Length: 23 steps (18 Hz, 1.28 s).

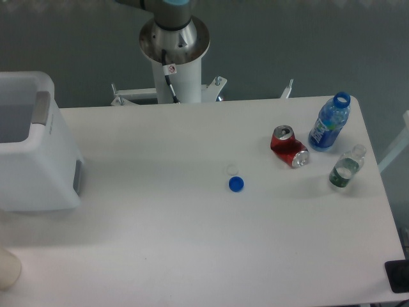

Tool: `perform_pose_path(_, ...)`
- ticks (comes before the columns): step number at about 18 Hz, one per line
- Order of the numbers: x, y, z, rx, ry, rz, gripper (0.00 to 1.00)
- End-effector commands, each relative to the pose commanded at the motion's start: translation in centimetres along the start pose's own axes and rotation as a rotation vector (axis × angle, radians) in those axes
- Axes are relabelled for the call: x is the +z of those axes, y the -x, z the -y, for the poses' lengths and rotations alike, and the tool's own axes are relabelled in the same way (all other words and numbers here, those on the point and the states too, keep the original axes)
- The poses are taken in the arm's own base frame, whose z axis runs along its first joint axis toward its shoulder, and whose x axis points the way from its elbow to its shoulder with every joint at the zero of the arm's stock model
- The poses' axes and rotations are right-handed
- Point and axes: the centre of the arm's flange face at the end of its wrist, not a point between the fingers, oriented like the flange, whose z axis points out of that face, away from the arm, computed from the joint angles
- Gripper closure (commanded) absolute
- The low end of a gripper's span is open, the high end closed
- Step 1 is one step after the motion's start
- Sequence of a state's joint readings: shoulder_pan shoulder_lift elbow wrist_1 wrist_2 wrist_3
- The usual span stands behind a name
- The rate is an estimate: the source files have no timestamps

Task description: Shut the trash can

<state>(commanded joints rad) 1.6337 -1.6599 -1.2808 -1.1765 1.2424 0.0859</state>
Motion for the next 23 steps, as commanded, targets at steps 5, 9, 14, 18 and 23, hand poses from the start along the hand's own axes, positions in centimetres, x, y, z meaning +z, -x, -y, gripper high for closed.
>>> perform_pose_path(5,-0.9,-0.1,-2.5,0.032,0.044,0.030,1.00)
perform_pose_path(9,-1.0,0.2,-2.9,0.023,0.069,0.032,1.00)
perform_pose_path(14,-1.6,0.7,-3.4,0.021,0.073,0.076,1.00)
perform_pose_path(18,-2.1,1.8,-3.8,0.002,0.077,0.094,1.00)
perform_pose_path(23,-2.6,2.6,-4.0,-0.017,0.086,0.104,1.00)
